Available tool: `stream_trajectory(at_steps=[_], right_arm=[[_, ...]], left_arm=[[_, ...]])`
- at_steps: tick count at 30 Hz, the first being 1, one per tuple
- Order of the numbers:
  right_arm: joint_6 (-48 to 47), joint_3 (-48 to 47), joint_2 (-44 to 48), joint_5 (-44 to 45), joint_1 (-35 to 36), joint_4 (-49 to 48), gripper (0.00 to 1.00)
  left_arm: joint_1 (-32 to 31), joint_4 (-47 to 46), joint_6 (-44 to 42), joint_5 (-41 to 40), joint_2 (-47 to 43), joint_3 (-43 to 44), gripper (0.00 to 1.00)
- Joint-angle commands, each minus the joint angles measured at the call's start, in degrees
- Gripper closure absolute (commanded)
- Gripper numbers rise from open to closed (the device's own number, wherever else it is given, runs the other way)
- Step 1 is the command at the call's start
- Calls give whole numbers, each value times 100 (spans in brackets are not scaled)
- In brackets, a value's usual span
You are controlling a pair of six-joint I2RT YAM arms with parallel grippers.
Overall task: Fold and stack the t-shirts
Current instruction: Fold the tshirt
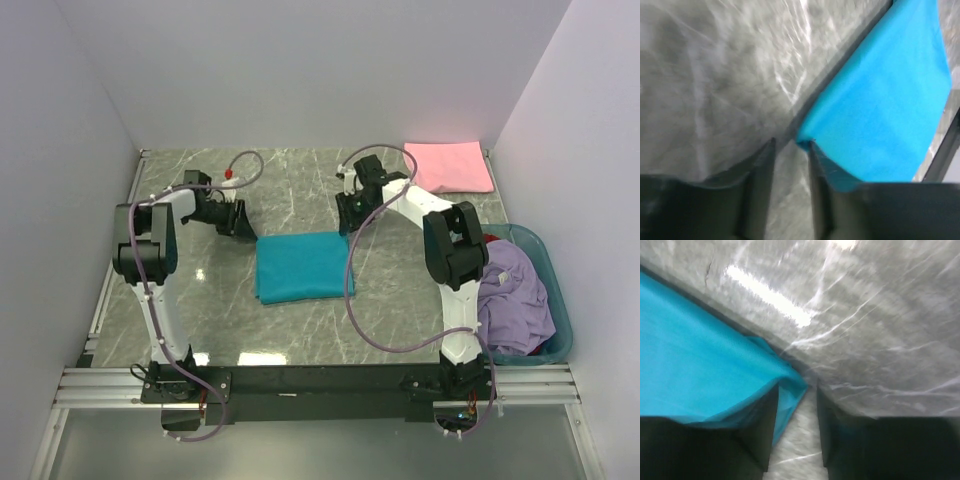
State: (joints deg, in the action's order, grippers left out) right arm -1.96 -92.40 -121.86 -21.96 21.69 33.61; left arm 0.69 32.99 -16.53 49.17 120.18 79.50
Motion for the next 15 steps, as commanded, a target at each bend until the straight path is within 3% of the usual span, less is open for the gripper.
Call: stream_trajectory(at_steps=[1, 2, 4, 6, 7, 11, 15], right_arm=[[450, -383, 215, 280, -156, -372, 51], [529, -454, 451, 53, -270, -346, 41], [599, -411, 776, -325, -332, -346, 29], [687, -104, 1321, -955, -332, -433, 16], [871, 71, 1497, -1282, -315, -521, 14], [1504, 1159, 2034, -2698, -9, -811, 12], [2311, 2014, 2105, -3516, 422, -1451, 11]], left_arm=[[317, -459, 499, 318, -301, 153, 52], [466, -652, 754, 504, -659, 5, 34], [546, -715, 880, 873, -1109, -206, 29], [511, -968, 1307, 1146, -1879, -759, 14], [485, -1170, 1572, 1330, -2137, -1013, 4], [-31, -2145, 2864, 1877, -3227, -2698, 1], [-858, -4235, 5047, 1851, -4274, -4081, 1]])
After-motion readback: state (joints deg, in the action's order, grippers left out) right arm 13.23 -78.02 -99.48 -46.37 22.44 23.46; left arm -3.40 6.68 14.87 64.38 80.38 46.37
